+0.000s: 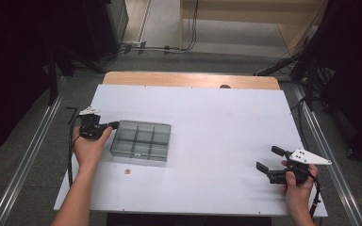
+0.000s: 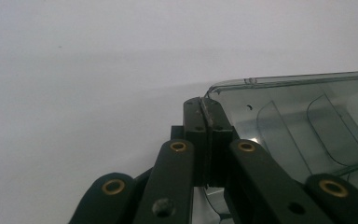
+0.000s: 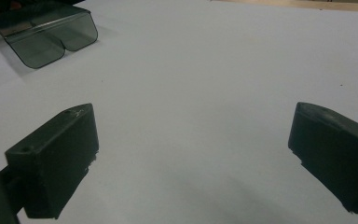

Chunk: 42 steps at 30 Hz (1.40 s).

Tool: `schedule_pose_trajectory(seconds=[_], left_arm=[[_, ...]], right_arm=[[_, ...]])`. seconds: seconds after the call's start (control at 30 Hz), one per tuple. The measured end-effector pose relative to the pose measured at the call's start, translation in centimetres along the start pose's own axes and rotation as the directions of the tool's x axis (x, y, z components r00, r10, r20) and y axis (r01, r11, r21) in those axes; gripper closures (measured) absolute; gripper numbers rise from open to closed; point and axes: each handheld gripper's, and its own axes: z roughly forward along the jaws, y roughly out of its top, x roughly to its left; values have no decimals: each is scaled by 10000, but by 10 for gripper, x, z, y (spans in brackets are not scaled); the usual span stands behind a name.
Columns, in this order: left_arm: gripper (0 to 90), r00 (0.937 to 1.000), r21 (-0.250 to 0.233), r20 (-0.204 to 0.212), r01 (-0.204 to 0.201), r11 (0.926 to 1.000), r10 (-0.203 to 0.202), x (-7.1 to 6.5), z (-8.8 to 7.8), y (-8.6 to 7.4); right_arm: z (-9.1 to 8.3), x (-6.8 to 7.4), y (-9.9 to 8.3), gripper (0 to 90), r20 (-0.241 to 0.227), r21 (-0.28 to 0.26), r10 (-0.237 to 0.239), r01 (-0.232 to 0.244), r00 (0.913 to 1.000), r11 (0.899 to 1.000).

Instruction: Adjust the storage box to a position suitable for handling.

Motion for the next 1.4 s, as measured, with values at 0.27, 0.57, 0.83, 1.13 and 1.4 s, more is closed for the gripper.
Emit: schedule_pose_trajectory(seconds=[0.27,0.57,0.83,1.13,1.4], left_arm=[[900,9999,-91,92,-141,9999,142,-9,4,0],[900,9990,-95,324,-320,9994,323,-22,9,-1],[900,9974,48,514,-506,9987,503,-33,12,-1],[899,9928,281,834,-880,9957,854,-52,18,-1],[900,9865,460,970,-1369,9895,1319,-71,22,-3]], right_arm=[[0,0,0,1,2,4,-36,36,10000,10000],[1,1,0,1,36,42,-38,38,10000,10000],[1,1,0,1,37,56,-36,35,10000,10000],[1,1,0,1,54,72,-43,42,10000,10000],[2,1,0,1,108,117,-128,126,9999,9999]])
